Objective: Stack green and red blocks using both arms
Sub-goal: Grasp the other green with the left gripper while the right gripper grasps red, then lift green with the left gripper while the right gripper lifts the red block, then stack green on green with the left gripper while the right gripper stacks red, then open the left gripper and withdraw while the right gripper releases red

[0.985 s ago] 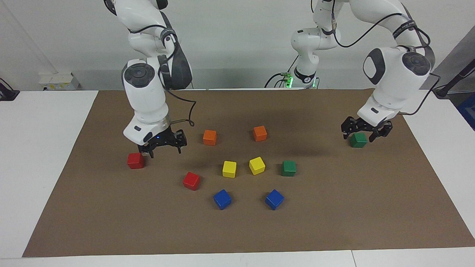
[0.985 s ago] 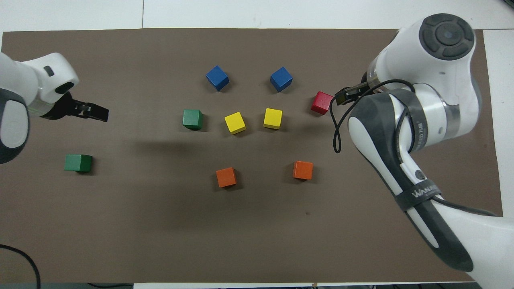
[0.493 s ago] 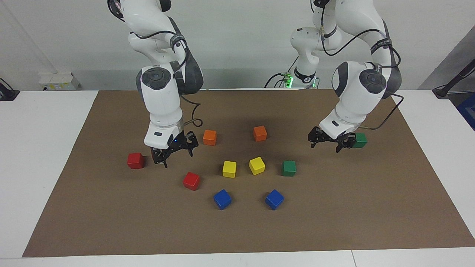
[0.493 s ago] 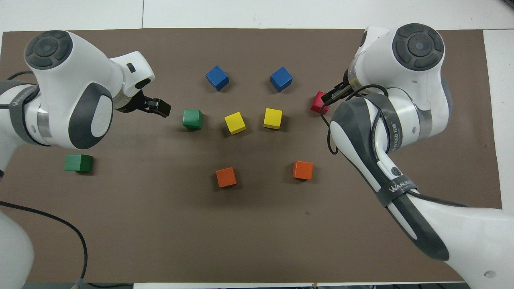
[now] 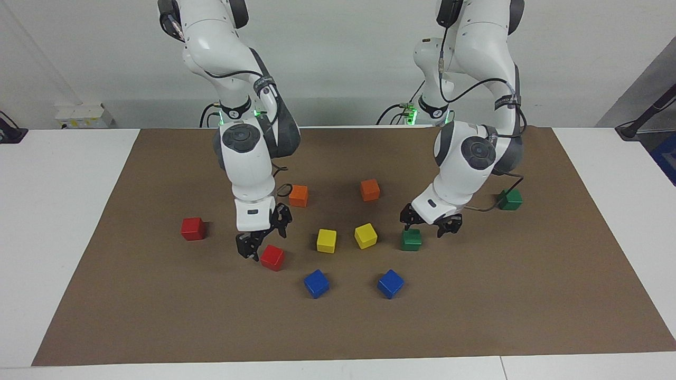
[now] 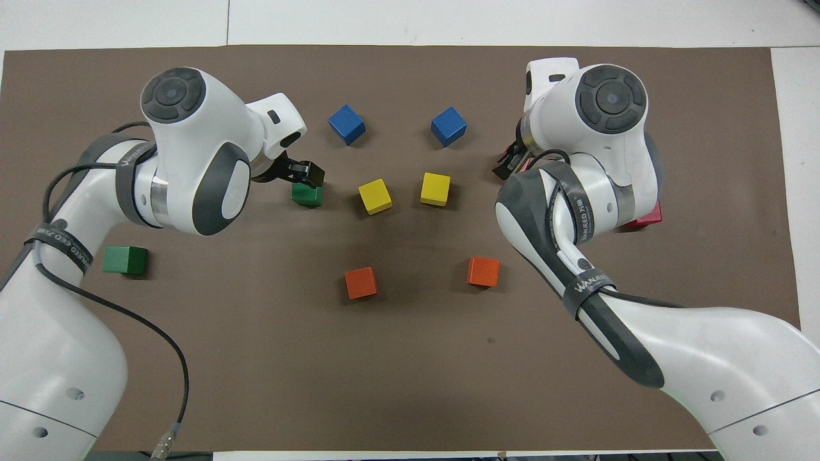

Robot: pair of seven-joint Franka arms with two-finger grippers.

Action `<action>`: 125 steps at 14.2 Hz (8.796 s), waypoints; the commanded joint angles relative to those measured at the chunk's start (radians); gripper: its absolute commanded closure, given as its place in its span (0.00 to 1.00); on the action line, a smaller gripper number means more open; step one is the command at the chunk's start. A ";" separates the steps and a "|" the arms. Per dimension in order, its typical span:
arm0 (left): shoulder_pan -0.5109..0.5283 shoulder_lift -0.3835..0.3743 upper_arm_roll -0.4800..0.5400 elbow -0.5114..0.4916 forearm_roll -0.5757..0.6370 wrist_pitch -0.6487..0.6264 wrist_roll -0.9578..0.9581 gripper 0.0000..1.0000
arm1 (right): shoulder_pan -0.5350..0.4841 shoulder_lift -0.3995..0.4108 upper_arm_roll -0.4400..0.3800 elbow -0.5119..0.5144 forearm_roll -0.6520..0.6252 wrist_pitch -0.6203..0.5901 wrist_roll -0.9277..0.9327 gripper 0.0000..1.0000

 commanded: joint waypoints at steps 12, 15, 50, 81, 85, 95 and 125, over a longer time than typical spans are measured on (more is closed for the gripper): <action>-0.049 0.044 0.022 -0.077 0.074 0.146 -0.072 0.00 | -0.033 0.096 0.017 0.083 0.004 -0.084 -0.088 0.06; -0.060 0.044 0.022 -0.086 0.074 0.149 -0.083 0.00 | -0.028 0.119 0.023 0.089 0.001 -0.066 -0.088 0.05; 0.526 -0.501 0.025 -0.586 0.120 0.086 0.451 1.00 | -0.435 -0.187 0.008 -0.177 0.127 -0.224 0.562 1.00; 0.526 -0.446 0.025 -0.706 0.051 0.321 0.428 0.30 | -0.402 -0.321 0.012 -0.510 0.089 0.146 0.377 1.00; 0.523 -0.443 0.025 -0.698 0.052 0.327 0.458 0.07 | -0.399 -0.303 0.012 -0.509 0.105 0.171 0.330 1.00; 0.511 -0.417 0.025 -0.438 0.052 0.035 0.465 0.00 | -0.398 -0.279 0.014 -0.507 0.107 0.194 0.313 1.00; 0.253 -0.476 0.130 0.127 0.061 -0.698 0.098 0.00 | -0.395 -0.284 0.017 -0.411 0.109 0.043 0.325 0.00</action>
